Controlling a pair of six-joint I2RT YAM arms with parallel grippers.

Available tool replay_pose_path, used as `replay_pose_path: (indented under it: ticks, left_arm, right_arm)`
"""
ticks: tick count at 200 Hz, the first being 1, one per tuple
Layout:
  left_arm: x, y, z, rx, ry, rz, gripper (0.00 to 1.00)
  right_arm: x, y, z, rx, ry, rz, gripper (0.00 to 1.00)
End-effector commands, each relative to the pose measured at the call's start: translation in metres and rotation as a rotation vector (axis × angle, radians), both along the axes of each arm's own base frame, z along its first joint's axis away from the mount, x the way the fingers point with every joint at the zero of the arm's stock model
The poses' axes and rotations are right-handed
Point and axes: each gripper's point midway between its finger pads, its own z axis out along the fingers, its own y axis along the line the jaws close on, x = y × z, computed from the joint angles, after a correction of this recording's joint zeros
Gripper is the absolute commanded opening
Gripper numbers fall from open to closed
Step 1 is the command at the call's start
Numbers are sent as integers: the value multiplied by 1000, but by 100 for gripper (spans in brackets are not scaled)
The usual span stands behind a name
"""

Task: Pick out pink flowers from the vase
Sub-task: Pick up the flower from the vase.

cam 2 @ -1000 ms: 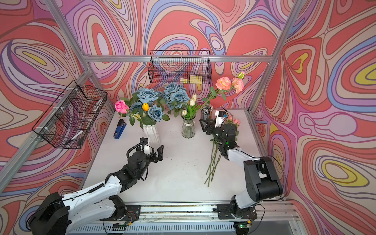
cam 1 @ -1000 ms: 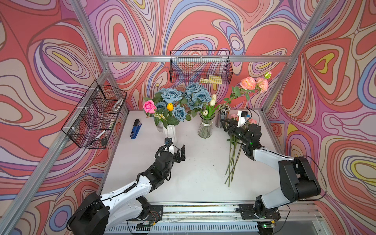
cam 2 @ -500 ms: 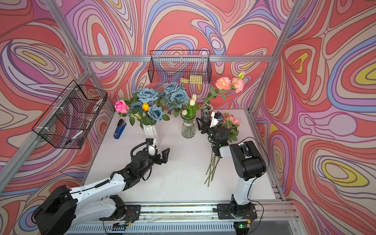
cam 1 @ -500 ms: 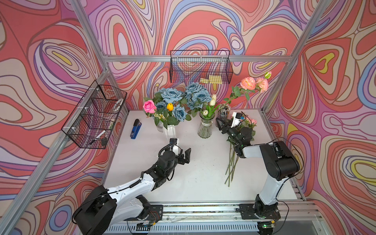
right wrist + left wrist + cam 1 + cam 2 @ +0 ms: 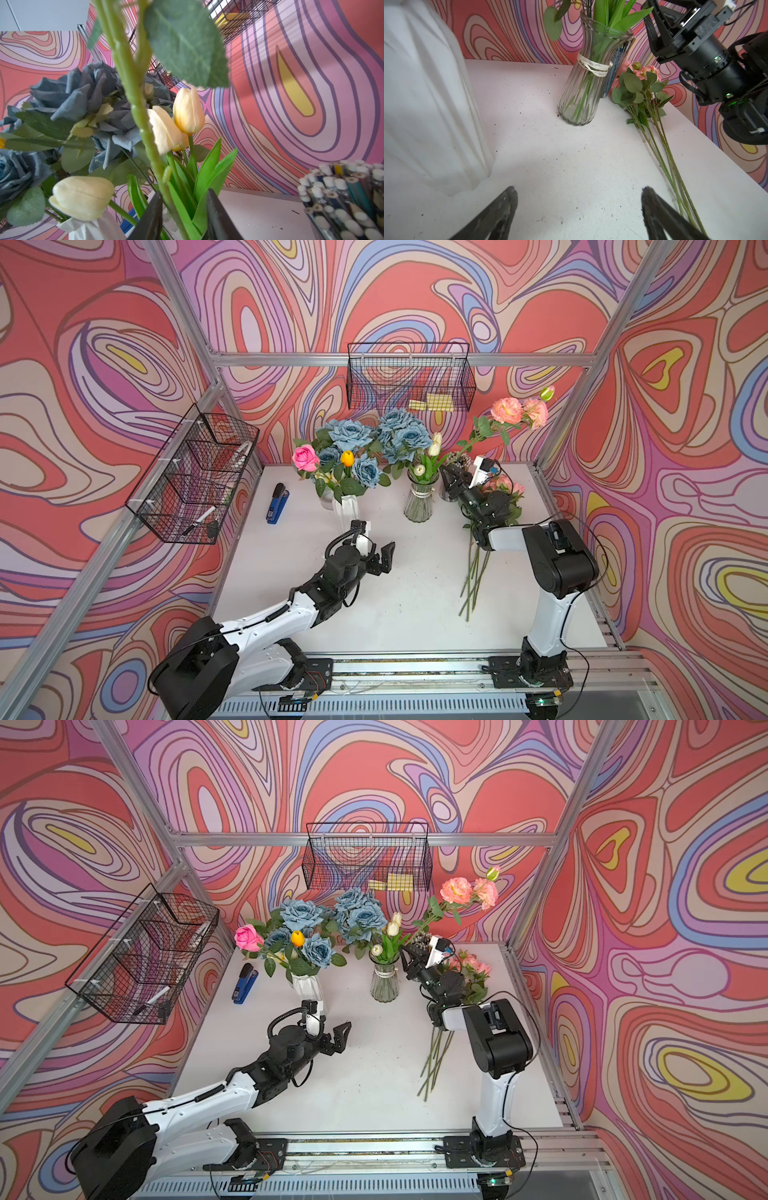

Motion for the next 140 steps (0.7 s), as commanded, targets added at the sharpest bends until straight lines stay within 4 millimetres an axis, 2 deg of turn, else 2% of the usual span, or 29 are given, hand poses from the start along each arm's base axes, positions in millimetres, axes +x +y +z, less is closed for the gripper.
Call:
replay_pose_path:
  ticks: [1, 38, 53, 61, 63, 67, 97, 140]
  left_arm:
    - [1, -3, 15, -13, -20, -8, 88]
    - [4, -2, 21, -28, -34, 17, 83]
    - [7, -6, 32, -57, -53, 10, 82]
    - [7, -8, 29, -52, -48, -1, 82]
    - [10, -12, 42, -68, -68, -5, 82]
    - [12, -14, 47, -72, -77, -11, 82]
    - [21, -20, 64, -76, -99, 0, 85]
    - [35, -49, 103, -12, -209, -100, 91]
  right_arm:
    - [1, 6, 5, 27, -14, 22, 27]
    - [-2, 10, 13, 7, -22, 35, 13]
    - [-3, 11, 15, -11, -20, 32, 6]
    - [-4, 11, 17, -18, -20, 32, 3]
    - [-3, 11, 17, -21, -21, 30, 2]
    - [-4, 12, 18, -25, -22, 32, 0]
    - [-4, 12, 28, -68, -34, 24, 0]
    - [-2, 15, 50, -200, -61, 0, 0]
